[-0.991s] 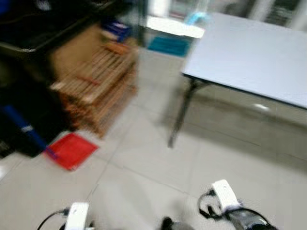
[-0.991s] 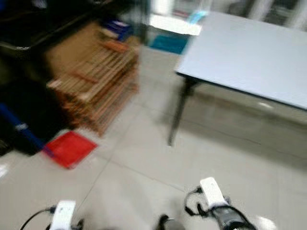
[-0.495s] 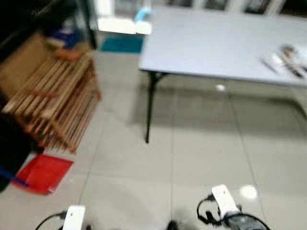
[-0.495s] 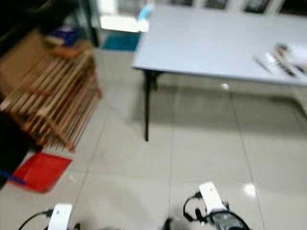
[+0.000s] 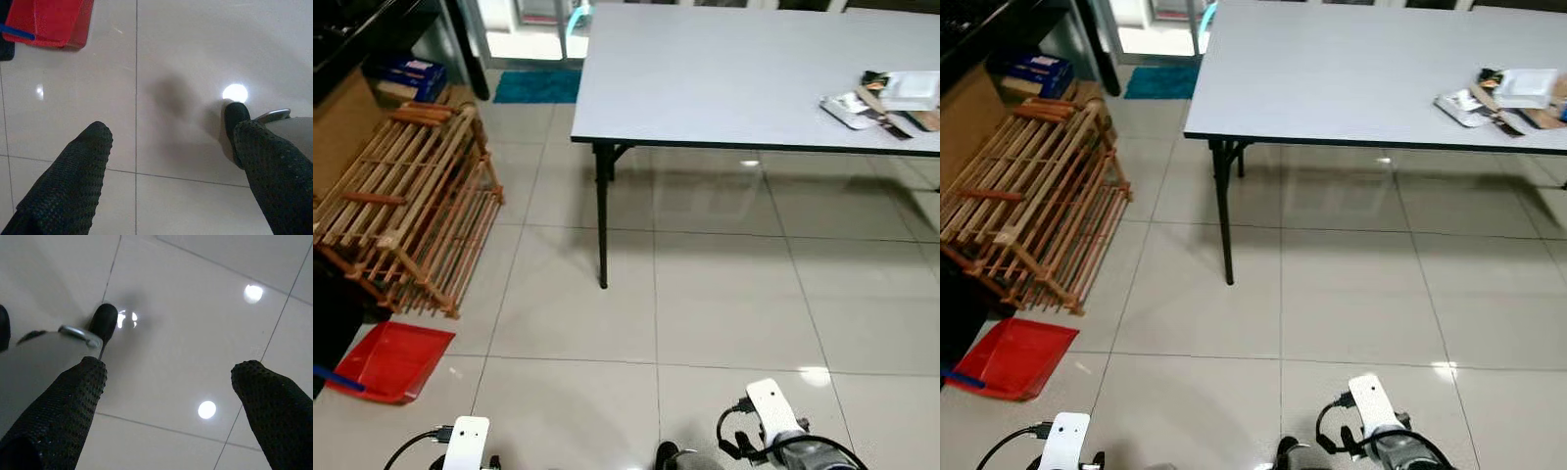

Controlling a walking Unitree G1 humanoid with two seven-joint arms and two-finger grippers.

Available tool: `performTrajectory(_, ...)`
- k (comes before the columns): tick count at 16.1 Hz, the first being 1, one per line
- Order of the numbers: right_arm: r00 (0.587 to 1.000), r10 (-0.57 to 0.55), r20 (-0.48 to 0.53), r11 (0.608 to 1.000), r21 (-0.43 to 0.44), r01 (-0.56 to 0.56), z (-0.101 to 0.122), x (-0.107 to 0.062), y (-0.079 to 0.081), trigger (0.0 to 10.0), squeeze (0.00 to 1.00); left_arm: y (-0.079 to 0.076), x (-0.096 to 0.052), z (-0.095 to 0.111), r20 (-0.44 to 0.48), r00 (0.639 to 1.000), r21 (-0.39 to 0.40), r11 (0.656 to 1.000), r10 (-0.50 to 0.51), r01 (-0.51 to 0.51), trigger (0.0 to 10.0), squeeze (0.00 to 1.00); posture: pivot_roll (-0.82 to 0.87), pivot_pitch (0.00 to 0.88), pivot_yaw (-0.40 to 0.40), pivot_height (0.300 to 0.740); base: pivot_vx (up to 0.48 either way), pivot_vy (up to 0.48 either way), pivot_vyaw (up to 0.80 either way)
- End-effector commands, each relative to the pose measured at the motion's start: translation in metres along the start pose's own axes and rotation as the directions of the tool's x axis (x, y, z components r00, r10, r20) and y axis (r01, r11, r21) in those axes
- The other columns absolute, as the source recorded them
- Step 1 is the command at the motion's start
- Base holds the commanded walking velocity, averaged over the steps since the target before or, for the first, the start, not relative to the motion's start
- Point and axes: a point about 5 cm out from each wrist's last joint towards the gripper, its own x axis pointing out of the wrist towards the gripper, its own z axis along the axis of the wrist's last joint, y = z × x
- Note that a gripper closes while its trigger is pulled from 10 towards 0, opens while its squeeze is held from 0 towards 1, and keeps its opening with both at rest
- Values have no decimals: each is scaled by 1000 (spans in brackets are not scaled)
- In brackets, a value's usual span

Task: Picking trash to rubbish bin

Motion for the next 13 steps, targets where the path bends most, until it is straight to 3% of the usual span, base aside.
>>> performTrajectory(1,1000,5,-9,1000,-18,-5,-3,0,1,10000,0,1,-1,-5,-18,1000,11,1000,5,-5,10000,0,31,121,5,740,0,0,0)
performTrajectory(3,1000,4,-10,1000,-21,-4,-3,0,1,10000,0,0,-1,-6,-22,1000,7,1000,-5,5,10000,0,30,123,4,740,0,-197,0)
performTrajectory(13,1000,1,-16,999,-43,-2,-5,-1,-2,10000,0,-4,-1,-8,-36,999,-11,1000,-19,19,10000,0,27,126,1,740,0,-459,0)
